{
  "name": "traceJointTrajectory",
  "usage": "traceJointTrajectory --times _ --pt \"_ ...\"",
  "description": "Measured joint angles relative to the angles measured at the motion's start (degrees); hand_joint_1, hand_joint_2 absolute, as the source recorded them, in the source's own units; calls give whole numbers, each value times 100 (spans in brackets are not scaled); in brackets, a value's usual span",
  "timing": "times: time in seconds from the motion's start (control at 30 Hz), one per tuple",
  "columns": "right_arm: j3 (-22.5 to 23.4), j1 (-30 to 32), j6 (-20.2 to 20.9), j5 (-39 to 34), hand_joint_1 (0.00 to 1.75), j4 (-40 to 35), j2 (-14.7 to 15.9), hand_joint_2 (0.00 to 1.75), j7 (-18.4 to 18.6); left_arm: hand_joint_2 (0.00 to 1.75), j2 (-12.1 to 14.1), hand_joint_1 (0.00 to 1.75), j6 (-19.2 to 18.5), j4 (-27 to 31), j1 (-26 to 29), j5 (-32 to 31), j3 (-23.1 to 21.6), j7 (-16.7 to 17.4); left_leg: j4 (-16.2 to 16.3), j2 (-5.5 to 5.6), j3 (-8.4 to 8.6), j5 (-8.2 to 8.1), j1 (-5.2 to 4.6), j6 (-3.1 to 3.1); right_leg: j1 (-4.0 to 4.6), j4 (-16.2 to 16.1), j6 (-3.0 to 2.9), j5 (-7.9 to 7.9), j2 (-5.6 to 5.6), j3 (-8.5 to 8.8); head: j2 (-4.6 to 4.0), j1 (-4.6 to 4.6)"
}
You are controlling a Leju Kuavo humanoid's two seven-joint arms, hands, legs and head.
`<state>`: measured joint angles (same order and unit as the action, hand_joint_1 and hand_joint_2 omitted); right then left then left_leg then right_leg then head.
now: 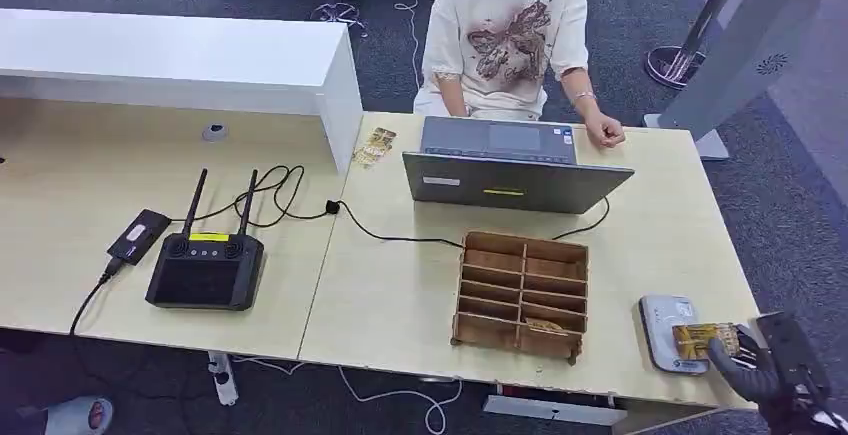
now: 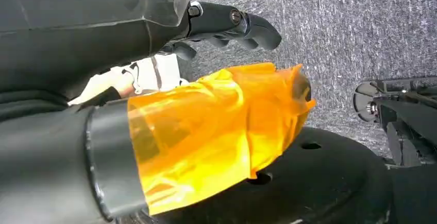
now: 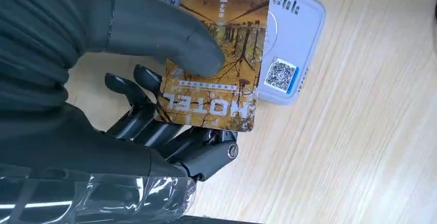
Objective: Pass the card to the sensor for recognition and then transmit it.
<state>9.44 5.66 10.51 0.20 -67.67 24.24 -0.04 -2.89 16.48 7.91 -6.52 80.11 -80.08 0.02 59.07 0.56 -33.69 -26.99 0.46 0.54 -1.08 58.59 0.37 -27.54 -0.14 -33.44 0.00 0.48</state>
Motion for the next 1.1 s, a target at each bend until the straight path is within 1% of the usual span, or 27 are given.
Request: traceJointTrajectory --times 0.17,0.37,0.57,0.73,1.1 --pt "186 -39 11 188 175 92 -133 175 -2 0 0 0 0 0 -1 9 0 0 0 0 0 0 0 0 0 0 0 0 0 0 0 0" --pt "262 -54 11 210 175 144 -234 175 0 0 0 0 0 0 -1 11 0 0 0 0 1 0 0 0 0 0 0 0 0 1 0 0" --pt "365 -53 -13 382 175 140 -330 175 63 0 0 0 11 0 -1 20 0 2 0 0 1 0 0 0 0 0 0 0 1 1 0 0" --pt "374 -54 -77 494 175 122 -365 175 90 0 0 0 22 0 -1 35 0 7 0 0 1 0 0 0 0 0 0 0 1 1 0 0" --pt "389 -54 -92 496 175 122 -402 175 92 0 0 0 24 0 -1 37 0 7 0 0 1 0 0 0 0 0 0 0 1 1 0 0"
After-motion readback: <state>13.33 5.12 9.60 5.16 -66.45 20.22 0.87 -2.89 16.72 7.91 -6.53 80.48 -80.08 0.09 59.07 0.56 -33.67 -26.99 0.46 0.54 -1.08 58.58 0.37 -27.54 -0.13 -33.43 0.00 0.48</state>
